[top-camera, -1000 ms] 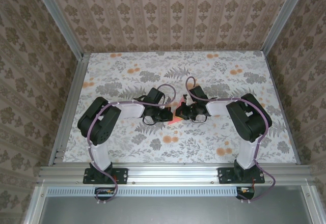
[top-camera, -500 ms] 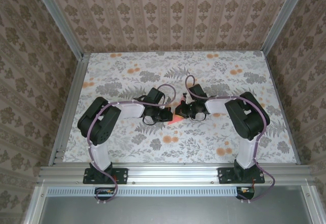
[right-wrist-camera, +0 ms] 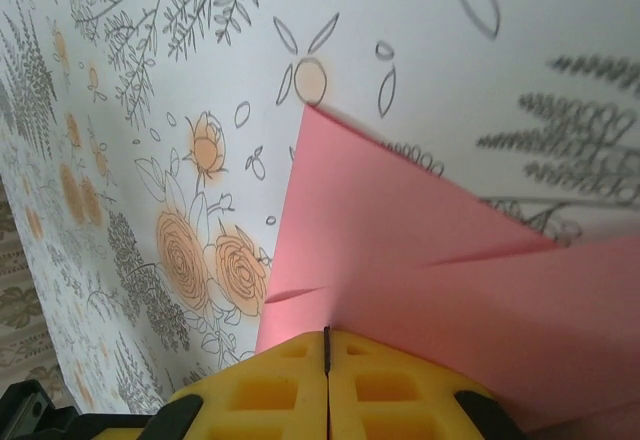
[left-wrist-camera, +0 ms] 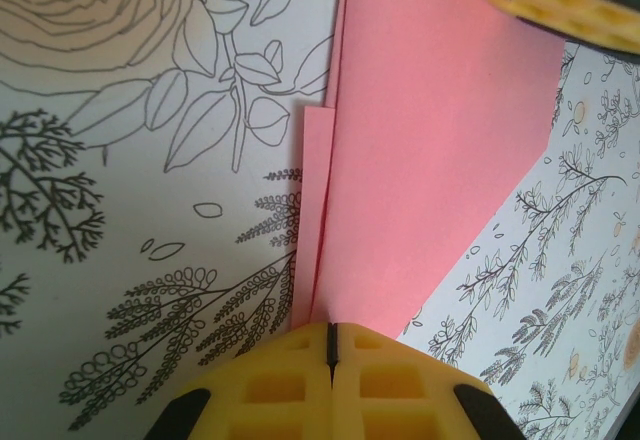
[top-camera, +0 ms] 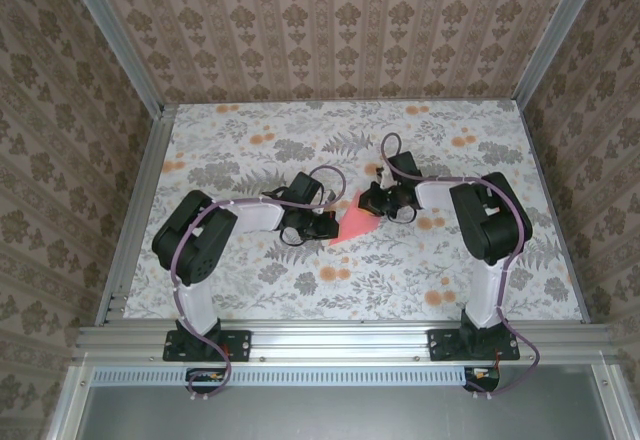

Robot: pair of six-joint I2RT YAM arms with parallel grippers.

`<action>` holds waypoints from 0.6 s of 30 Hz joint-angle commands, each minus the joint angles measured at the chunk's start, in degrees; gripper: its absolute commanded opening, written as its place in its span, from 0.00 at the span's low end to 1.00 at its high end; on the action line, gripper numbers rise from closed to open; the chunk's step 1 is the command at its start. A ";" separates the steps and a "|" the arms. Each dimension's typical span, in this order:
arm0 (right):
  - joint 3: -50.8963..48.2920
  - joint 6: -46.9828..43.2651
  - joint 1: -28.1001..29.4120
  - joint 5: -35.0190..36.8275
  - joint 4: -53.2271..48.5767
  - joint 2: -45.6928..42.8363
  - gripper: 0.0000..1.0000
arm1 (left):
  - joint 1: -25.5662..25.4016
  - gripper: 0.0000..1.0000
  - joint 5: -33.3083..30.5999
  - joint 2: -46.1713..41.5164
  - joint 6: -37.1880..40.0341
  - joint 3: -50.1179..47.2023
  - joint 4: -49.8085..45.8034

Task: Fold a paper plane with a square sheet of paper (pick it up from the middle)
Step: Fourth fold the wing at the center of the table, then turn over the paper at the center of the table.

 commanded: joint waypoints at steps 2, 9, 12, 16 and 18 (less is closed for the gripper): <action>2.16 -2.96 -5.36 5.90 -0.92 2.76 0.08 | 0.15 0.00 -2.94 2.79 1.49 -2.06 -12.10; 2.84 -4.06 -8.51 5.38 -0.28 -0.75 0.09 | 0.15 0.00 -2.94 2.45 1.21 -1.70 -12.16; 2.35 -5.18 -8.64 6.19 -1.12 -4.69 0.09 | 0.15 0.00 -2.94 1.81 1.34 -0.84 -12.65; -0.81 -5.76 -8.53 7.87 -3.54 -11.04 0.12 | -0.02 0.01 -2.11 -1.29 0.89 1.97 -13.38; -3.48 -5.15 -8.45 7.36 -3.85 -14.39 0.18 | 0.00 0.05 -1.59 -3.64 0.64 3.77 -12.62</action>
